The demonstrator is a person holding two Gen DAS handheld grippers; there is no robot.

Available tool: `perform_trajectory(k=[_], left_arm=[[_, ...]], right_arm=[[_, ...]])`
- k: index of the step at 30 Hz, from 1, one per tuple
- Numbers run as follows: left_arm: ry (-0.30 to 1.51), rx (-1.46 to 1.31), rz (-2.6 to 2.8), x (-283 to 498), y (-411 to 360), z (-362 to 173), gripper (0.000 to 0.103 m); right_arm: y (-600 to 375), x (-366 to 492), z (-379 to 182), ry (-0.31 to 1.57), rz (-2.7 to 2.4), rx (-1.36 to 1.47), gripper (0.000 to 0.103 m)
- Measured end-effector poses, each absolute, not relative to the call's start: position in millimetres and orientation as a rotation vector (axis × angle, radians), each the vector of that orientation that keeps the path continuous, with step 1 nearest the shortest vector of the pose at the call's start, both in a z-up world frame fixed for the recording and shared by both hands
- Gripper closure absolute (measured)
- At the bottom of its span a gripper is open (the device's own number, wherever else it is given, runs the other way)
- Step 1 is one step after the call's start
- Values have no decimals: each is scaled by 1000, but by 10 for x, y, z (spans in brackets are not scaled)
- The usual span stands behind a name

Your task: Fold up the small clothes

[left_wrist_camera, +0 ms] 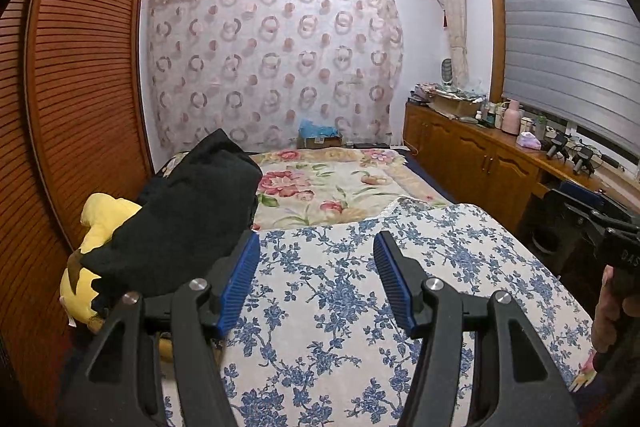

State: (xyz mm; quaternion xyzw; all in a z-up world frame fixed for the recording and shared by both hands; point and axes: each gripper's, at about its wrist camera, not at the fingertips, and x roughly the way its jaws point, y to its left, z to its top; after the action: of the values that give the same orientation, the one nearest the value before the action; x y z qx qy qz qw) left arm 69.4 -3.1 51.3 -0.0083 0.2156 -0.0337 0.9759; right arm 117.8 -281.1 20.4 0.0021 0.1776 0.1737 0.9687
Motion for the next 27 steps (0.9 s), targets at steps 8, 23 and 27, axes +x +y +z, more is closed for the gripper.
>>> perform_trajectory(k=[8,23,27], left_arm=[[431,-12,-57,679,-39,504,44],[428,-10,-55,676,-12,503,44],[428,-12,-54,676,-14,500,44]], right_arm=[[-2805,1143,200,361,349,2,19],[-2812,1126,183,363,353,2,19],[-2810,1134,166,364,352,2,19]])
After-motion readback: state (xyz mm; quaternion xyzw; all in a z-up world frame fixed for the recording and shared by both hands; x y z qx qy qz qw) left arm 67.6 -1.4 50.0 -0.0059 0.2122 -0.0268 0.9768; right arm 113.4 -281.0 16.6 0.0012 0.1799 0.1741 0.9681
